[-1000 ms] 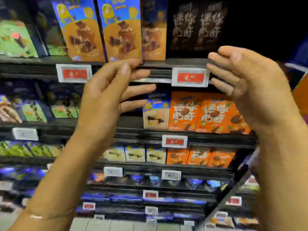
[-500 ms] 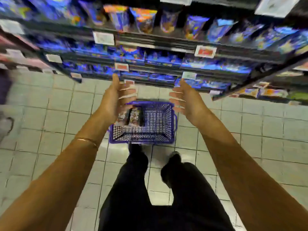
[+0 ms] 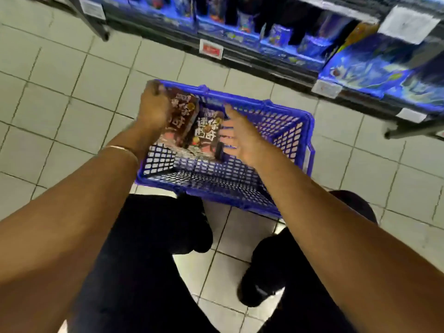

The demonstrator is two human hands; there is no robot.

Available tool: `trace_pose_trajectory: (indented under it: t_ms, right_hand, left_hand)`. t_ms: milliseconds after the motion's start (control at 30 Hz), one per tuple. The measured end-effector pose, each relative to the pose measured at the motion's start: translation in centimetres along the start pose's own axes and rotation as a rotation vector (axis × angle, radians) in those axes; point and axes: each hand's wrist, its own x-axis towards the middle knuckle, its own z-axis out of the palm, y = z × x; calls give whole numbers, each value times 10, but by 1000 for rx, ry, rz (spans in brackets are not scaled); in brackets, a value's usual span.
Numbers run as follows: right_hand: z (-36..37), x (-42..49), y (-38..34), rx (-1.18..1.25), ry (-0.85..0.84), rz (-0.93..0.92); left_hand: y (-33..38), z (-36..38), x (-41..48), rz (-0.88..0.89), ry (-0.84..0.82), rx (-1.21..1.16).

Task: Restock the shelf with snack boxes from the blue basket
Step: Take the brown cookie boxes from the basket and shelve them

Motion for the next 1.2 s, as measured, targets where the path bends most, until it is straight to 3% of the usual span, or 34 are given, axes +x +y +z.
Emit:
trace_pose_trajectory:
  t_ms: [133, 333, 500, 633, 833, 1033, 1200]
  right_hand:
    - [30, 74, 16, 14, -70, -85]
    - [44, 126, 28, 25, -196, -56]
    - [53, 142, 29, 52, -259, -10]
    - [55, 148, 31, 48, -259, -2]
    - [53, 149, 31, 32, -228, -3]
    - [49, 145, 34, 6, -134, -51]
    - [38, 139, 37, 20, -157, -71]
  left_hand:
    - [-42, 24, 54, -16, 83, 103]
    - [-74, 23, 81, -62, 138, 357]
    - [-80, 33, 72, 67, 98, 610]
    - [-89, 50, 62, 149, 161, 776]
    - [-83, 51, 65, 83, 125, 619]
    - [-85, 49, 59, -32, 45, 230]
    - [-100, 47, 48, -130, -54, -68]
